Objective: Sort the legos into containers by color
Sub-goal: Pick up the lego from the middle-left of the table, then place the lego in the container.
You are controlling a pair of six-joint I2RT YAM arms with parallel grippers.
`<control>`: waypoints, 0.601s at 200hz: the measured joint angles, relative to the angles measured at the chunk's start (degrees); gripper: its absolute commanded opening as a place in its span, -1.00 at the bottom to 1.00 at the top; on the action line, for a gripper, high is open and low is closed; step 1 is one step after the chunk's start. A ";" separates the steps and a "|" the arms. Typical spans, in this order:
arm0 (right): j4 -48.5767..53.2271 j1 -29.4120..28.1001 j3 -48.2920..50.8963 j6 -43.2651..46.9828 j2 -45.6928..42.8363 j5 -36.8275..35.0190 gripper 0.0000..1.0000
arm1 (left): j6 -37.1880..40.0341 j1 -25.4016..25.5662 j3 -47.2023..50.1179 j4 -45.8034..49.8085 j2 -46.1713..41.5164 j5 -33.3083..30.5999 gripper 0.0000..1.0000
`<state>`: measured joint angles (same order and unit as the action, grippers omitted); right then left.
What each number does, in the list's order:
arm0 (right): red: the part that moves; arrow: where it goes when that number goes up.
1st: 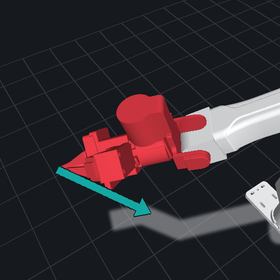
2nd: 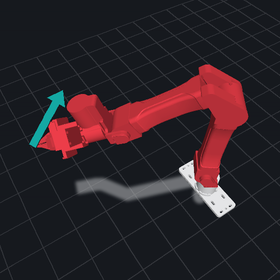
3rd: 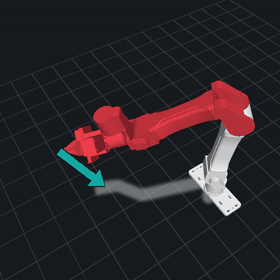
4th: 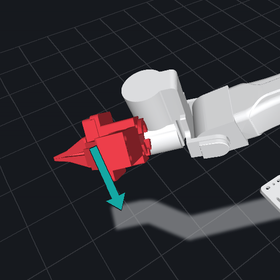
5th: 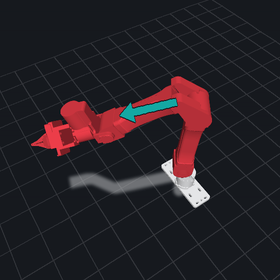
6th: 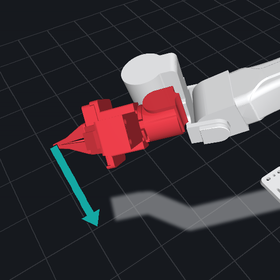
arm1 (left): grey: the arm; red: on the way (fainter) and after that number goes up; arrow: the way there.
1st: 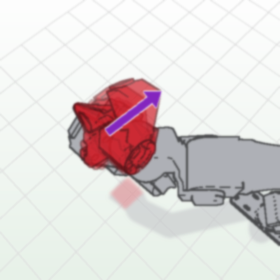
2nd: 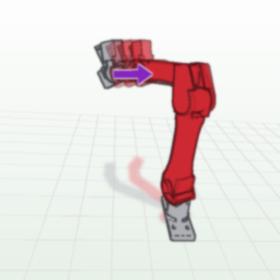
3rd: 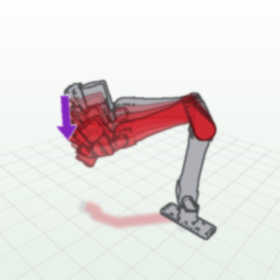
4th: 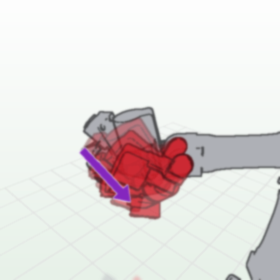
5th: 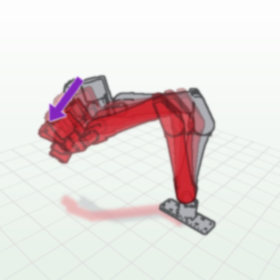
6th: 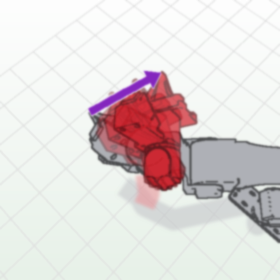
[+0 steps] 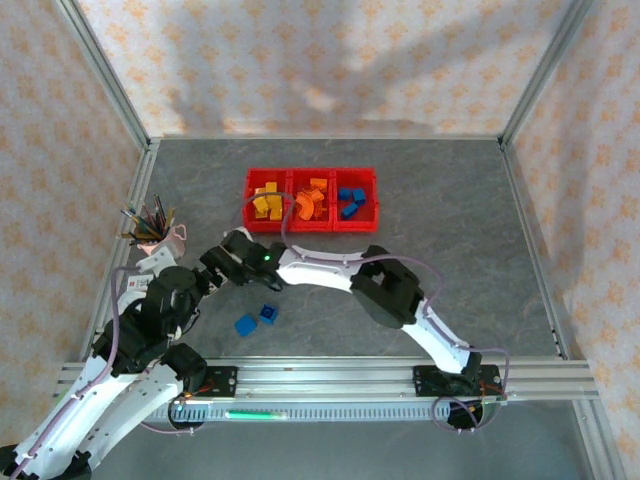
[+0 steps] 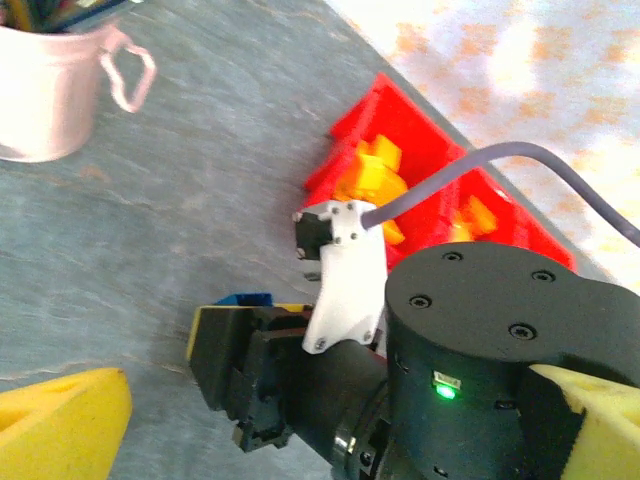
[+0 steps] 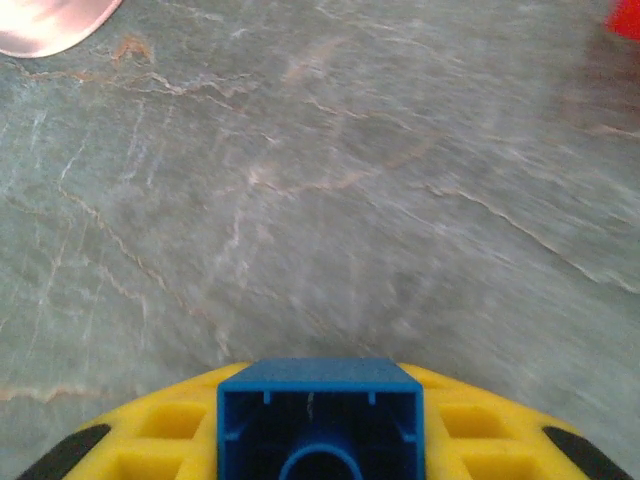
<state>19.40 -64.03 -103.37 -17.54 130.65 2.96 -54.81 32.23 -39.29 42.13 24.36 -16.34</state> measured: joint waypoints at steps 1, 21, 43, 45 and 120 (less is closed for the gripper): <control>0.00 0.04 0.22 -0.04 -0.24 -0.02 -0.52 | 0.02 -0.02 -0.02 -0.07 0.02 0.02 0.98; -1.05 1.29 7.30 -1.42 -7.78 -0.02 -0.52 | 1.18 -0.11 -0.07 -1.27 0.46 0.72 0.99; -2.38 3.61 15.04 -3.65 -17.27 0.00 -0.52 | 2.97 -0.13 0.00 -3.63 2.16 2.51 0.98; -2.51 3.89 15.74 -3.82 -18.10 0.02 -0.52 | 3.17 -0.13 0.02 -4.02 2.34 2.62 0.98; -3.13 21.57 29.90 -6.38 -32.44 -2.51 -0.49 | 9.66 -0.13 2.82 -20.68 14.69 11.52 0.98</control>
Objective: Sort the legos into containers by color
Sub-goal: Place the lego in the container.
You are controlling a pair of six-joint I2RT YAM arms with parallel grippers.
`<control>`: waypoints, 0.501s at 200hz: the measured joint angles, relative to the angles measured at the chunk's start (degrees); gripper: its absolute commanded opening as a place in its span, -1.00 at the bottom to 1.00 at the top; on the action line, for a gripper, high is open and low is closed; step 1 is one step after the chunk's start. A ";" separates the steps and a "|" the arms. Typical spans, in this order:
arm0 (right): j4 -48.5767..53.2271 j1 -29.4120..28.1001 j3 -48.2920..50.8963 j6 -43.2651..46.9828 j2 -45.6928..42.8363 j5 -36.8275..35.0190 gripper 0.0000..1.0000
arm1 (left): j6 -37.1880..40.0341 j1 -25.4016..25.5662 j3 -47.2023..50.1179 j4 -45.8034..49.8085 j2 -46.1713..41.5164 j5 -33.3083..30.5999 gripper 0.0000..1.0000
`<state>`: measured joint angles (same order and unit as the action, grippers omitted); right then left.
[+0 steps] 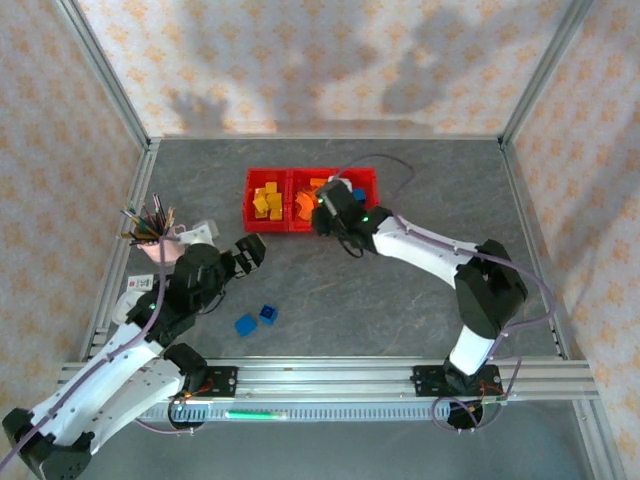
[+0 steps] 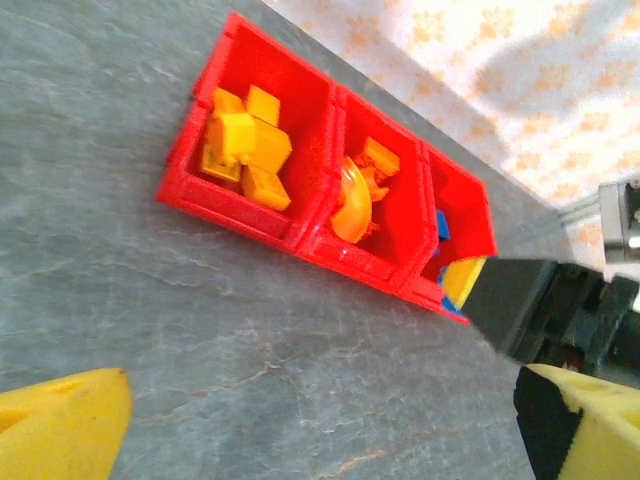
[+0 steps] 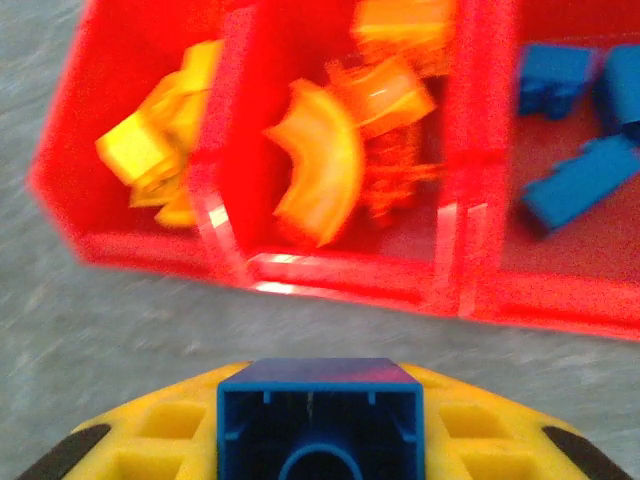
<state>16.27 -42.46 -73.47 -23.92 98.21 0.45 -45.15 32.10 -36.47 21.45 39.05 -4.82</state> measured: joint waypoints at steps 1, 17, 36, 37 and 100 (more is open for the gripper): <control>0.00 0.13 0.00 0.04 0.00 -0.04 -0.49 | 0.09 0.00 0.04 -0.20 0.15 0.04 0.98; 0.00 4.02 -0.02 0.74 0.00 -0.37 -0.49 | 0.83 0.00 0.72 -4.28 3.69 1.68 0.98; 0.00 7.89 -1.14 1.90 1.20 -0.74 -0.49 | 1.84 0.00 0.98 -9.01 7.50 3.19 0.98; 0.00 8.02 -1.27 1.99 1.36 -0.74 -0.49 | 1.86 0.00 0.98 -9.16 7.65 3.23 0.98; -0.52 13.29 -12.22 6.25 14.19 -1.55 -0.40 | 3.67 0.00 0.96 -19.37 17.29 4.85 0.98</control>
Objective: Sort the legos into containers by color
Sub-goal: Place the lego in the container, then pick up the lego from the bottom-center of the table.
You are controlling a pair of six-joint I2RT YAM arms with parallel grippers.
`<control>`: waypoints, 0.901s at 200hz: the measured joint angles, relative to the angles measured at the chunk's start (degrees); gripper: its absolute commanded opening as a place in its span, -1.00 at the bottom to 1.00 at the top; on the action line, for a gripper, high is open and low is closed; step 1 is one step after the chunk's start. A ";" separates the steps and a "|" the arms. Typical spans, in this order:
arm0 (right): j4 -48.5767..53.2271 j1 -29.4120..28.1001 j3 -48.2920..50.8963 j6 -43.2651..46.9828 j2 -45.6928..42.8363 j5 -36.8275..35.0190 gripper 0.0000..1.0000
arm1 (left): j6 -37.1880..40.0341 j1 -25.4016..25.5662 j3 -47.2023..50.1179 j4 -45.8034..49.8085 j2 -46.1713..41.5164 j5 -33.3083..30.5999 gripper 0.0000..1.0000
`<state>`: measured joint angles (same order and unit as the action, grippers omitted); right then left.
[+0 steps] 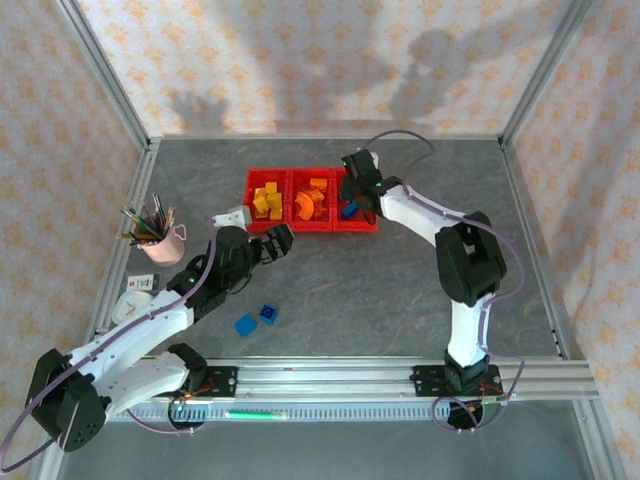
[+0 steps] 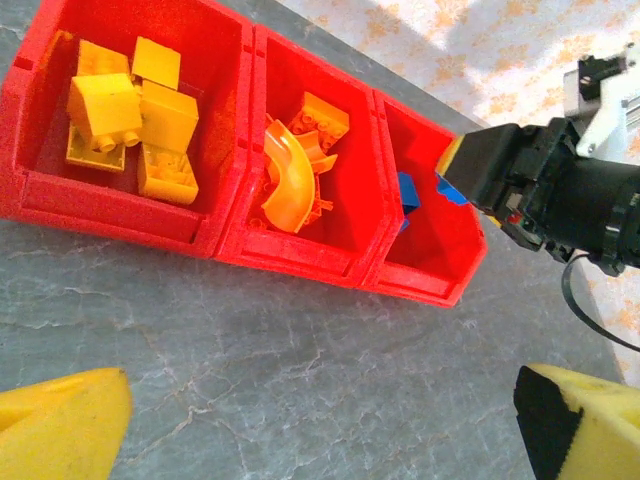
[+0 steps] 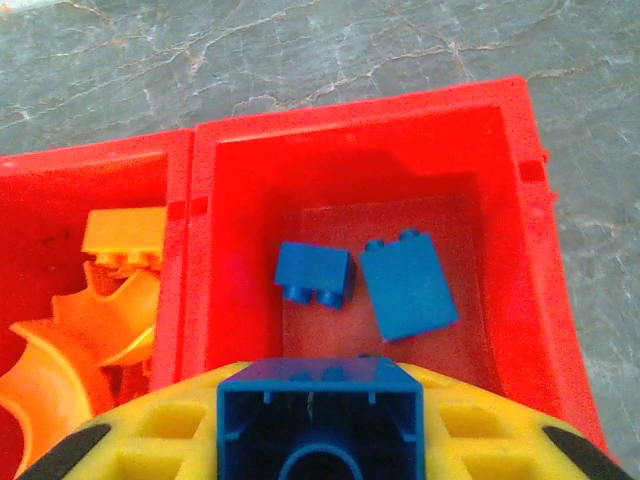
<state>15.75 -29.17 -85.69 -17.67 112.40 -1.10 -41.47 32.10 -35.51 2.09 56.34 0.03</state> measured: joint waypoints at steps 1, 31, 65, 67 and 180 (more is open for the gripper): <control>-0.02 0.00 -0.07 0.00 0.09 0.02 -0.40 | 0.00 0.00 0.00 -0.07 0.09 0.00 0.98; -0.15 0.87 -3.30 1.11 4.04 1.25 -0.13 | 0.04 0.00 -0.02 -1.81 2.86 0.61 0.98; -0.17 1.16 -4.31 2.10 4.70 2.12 0.10 | 0.09 0.00 -0.04 -2.86 3.54 1.14 0.98; -0.20 1.16 -4.31 2.29 4.66 2.21 0.11 | 0.09 0.00 -0.07 -2.86 3.54 1.14 0.98; -1.66 -6.86 11.56 1.44 -15.80 2.62 0.38 | 0.42 0.00 -0.07 3.19 -4.61 2.58 0.98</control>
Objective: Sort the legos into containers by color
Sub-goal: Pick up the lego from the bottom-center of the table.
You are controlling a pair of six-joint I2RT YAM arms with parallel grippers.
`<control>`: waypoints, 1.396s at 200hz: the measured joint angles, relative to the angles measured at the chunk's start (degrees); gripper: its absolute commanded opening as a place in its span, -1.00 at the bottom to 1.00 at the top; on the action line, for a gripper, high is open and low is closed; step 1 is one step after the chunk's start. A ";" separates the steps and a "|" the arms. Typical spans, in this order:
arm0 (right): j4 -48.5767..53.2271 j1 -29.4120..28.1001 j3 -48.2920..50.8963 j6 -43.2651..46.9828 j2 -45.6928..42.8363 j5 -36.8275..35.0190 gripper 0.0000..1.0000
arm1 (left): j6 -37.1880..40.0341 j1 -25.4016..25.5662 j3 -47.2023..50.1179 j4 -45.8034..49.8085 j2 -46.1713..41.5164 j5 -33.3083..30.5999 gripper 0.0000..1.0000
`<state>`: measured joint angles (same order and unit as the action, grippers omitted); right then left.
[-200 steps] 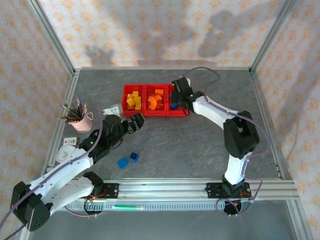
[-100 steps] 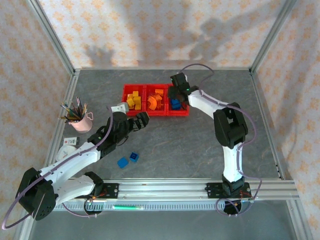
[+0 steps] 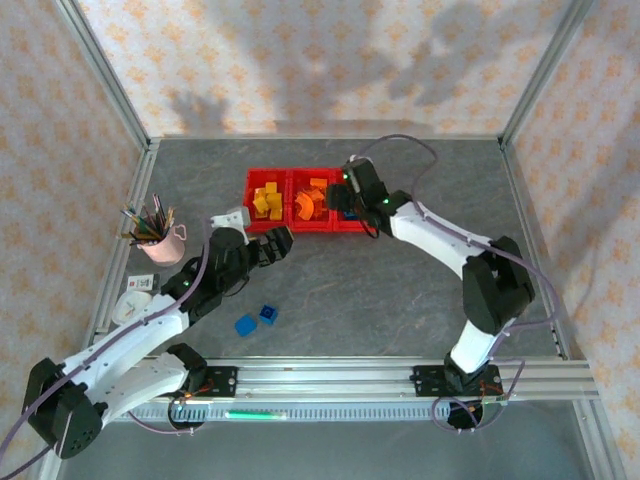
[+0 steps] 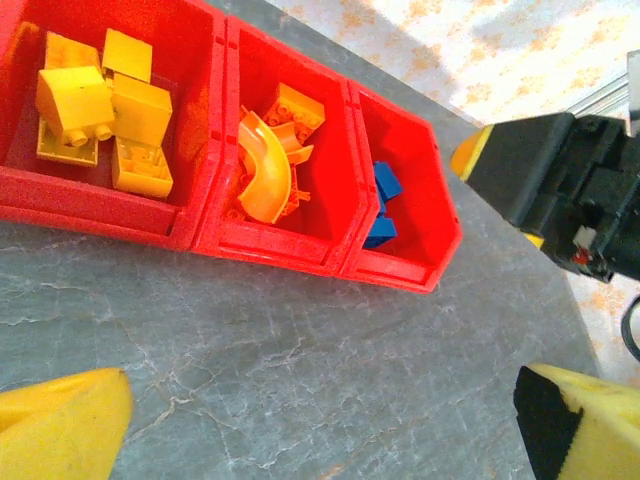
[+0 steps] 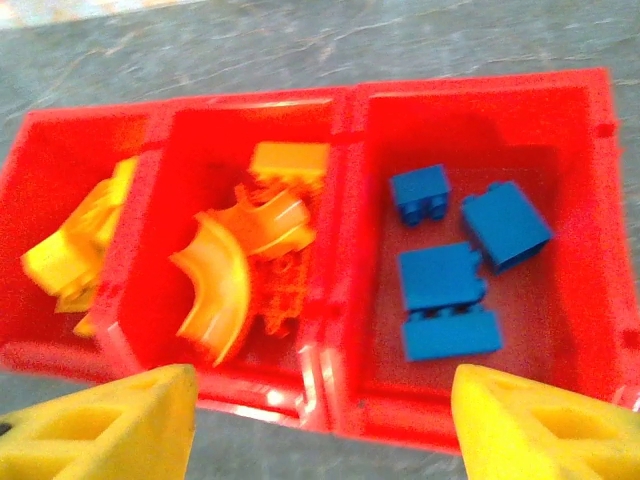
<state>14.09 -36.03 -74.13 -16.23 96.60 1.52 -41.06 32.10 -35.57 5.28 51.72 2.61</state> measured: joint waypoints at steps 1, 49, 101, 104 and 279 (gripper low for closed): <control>0.00 -0.11 0.09 -0.02 -0.11 -0.02 0.38 | -0.02 0.00 0.00 0.20 -0.17 0.00 0.98; 0.50 -8.20 5.70 -1.97 -3.50 -0.26 0.44 | -0.55 0.00 0.22 8.09 -7.15 -0.26 0.98; 0.55 -18.43 8.59 -4.42 -3.76 -0.72 0.55 | -2.56 0.00 2.21 16.24 -13.66 -1.77 0.98; 0.57 -18.95 8.66 -4.46 -3.76 -0.74 0.56 | -2.69 0.00 2.34 16.68 -14.01 -1.88 0.99; -4.83 -37.16 8.41 -5.88 10.91 1.49 0.56 | -12.98 0.00 4.07 31.58 -26.29 -9.11 0.99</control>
<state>9.26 -73.19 -65.71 -22.11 107.50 3.01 -54.04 32.10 -31.51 36.86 25.43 -6.50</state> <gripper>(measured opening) 0.809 0.992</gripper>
